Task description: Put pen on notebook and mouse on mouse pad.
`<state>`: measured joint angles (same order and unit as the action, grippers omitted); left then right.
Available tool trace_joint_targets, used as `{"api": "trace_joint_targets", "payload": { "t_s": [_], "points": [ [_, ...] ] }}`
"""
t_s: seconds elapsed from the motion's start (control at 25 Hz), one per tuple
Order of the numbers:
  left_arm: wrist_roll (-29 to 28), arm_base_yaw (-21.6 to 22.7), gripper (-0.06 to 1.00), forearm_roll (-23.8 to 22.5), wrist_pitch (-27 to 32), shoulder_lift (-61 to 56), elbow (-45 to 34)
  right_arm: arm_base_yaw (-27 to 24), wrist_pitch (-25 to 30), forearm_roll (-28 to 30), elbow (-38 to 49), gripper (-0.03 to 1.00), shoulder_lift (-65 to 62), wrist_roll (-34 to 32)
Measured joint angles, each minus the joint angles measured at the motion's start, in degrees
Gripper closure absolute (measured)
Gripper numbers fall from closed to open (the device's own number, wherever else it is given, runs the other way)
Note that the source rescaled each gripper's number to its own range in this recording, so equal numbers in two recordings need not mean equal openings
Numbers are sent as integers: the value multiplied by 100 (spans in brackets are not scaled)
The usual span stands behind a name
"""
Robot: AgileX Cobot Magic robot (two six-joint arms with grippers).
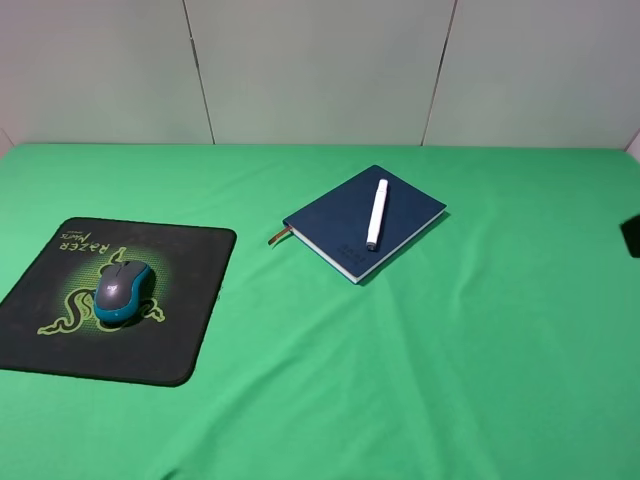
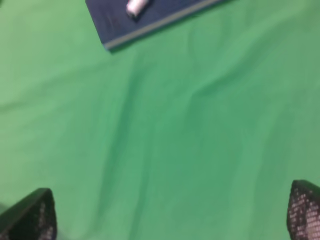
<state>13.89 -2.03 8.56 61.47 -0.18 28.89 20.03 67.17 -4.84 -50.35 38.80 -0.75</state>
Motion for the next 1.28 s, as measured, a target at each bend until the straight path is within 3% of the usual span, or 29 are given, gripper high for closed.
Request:
{"api": "trace_joint_targets", "payload": {
  "t_s": [0.24, 0.6, 0.88, 1.28],
  "points": [
    [0, 0, -6, 0, 0, 0, 0, -1073, -598, 12, 855, -3, -1411, 0],
    [0, 0, -6, 0, 0, 0, 0, -2420, -792, 181, 1913, -3, -2941, 0],
    [0, 0, -6, 0, 0, 0, 0, -2519, -881, 319, 2212, -3, -3844, 14],
    [0, 0, -6, 0, 0, 0, 0, -2513, -885, 324, 2218, -3, -3894, 14]
  ]
}}
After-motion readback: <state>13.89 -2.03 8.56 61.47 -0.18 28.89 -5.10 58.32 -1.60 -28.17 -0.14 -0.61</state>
